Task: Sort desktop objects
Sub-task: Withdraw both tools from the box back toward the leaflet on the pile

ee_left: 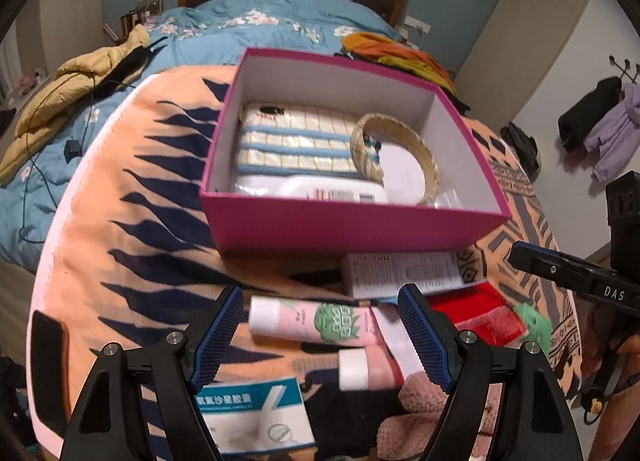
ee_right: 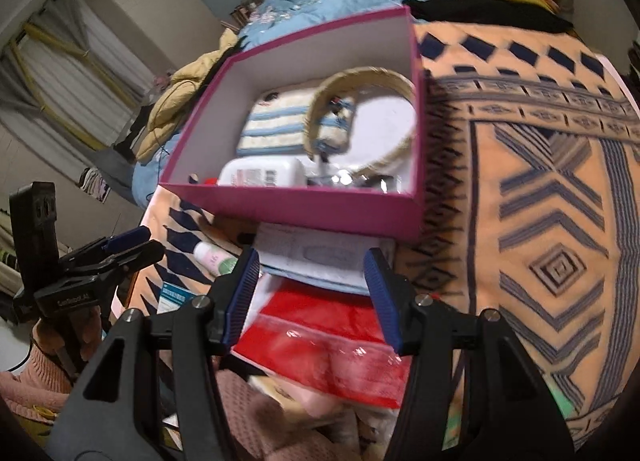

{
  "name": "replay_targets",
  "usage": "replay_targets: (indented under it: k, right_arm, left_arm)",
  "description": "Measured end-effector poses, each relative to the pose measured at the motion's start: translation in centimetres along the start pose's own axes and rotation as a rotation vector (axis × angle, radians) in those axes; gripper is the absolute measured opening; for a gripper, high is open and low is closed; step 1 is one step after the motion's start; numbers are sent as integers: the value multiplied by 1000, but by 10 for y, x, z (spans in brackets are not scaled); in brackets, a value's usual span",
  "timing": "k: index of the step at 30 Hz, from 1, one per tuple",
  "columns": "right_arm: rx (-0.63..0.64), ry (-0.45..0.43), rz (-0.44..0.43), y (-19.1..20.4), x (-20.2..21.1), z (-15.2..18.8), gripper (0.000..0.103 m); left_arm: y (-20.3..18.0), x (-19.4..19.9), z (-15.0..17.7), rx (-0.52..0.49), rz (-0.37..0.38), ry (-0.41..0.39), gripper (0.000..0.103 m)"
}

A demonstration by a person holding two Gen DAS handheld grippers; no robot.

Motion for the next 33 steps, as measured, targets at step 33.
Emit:
replay_targets:
  k: [33]
  right_arm:
    - [-124, 49, 15, -52, -21, 13, 57]
  left_arm:
    - [-30, -64, 8, -52, 59, 143, 81]
Point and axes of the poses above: each gripper's, at about its wrist camera, not at the fingertips, and x roughly against the way its jaws point, y to its left, z to its underside, the point moved 4 cm from there along -x, roughly the way its jaws point, and after that the axes turned 3 degrees about -y, right-handed, at the moved point
